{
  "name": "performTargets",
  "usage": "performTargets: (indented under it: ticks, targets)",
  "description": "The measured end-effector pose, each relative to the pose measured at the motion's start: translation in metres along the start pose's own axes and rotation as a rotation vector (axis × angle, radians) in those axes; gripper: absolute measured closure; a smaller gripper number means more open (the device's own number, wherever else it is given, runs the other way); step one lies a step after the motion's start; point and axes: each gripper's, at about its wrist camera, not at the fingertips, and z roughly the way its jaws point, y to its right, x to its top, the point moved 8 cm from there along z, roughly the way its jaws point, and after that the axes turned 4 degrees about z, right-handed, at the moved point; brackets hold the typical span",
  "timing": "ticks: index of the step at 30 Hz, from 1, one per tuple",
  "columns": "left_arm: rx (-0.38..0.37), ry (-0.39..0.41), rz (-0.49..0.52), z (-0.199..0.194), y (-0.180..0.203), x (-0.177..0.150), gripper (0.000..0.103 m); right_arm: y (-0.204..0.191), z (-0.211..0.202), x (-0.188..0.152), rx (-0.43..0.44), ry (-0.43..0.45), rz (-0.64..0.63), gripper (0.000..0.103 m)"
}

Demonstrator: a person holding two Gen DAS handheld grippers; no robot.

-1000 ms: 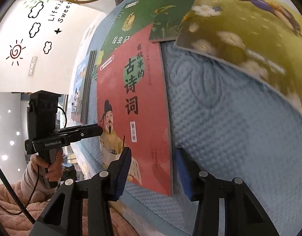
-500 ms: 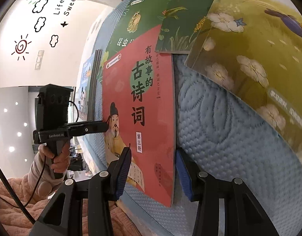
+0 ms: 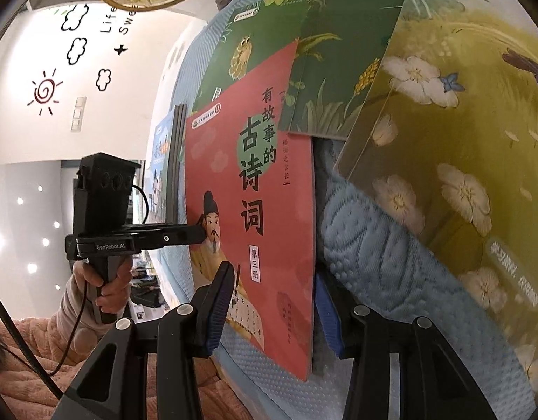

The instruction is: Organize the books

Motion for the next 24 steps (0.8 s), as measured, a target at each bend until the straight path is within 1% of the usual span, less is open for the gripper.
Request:
performTargets:
  ticks: [2,3,4,5,7,8,11,16,20,22,24]
  targets:
    - [0.002,-0.002,-0.002,-0.001,-0.001,0.001,0.08,0.002,-0.003,0.001,-0.02,0.009,-0.003,0.064]
    - [0.005,-0.004,-0.003,-0.001,-0.001,0.002,0.08,0.004,-0.003,0.001,-0.052,0.013,-0.01,0.075]
    - [0.006,-0.005,-0.01,-0.001,-0.002,0.002,0.08,0.009,-0.004,0.0,-0.102,0.018,-0.013,0.093]
    - [0.009,-0.007,-0.018,-0.001,-0.001,0.002,0.08,0.012,-0.004,0.0,-0.088,0.022,0.0,0.093]
    - [0.039,-0.003,-0.013,-0.001,0.002,0.003,0.08,0.019,-0.006,-0.001,-0.039,0.035,0.049,0.094]
    - [0.056,0.004,-0.007,0.0,0.004,0.004,0.079,0.019,-0.007,-0.002,-0.039,0.043,0.054,0.094]
    - [0.106,0.032,-0.007,0.0,0.008,0.003,0.079,0.016,-0.009,-0.004,-0.08,0.064,0.033,0.094]
    - [0.112,0.057,-0.013,0.0,0.01,0.003,0.079,0.018,-0.013,-0.006,-0.069,0.09,0.069,0.091]
    - [0.109,0.059,-0.017,0.001,0.011,0.004,0.078,0.019,-0.016,-0.002,-0.07,0.082,0.068,0.09]
    - [0.1,0.061,-0.018,0.002,0.011,0.004,0.078,0.019,-0.014,-0.001,-0.04,0.08,0.088,0.09]
    - [0.102,0.065,-0.012,0.002,0.011,0.004,0.078,0.026,-0.015,0.0,0.027,0.092,0.15,0.089]
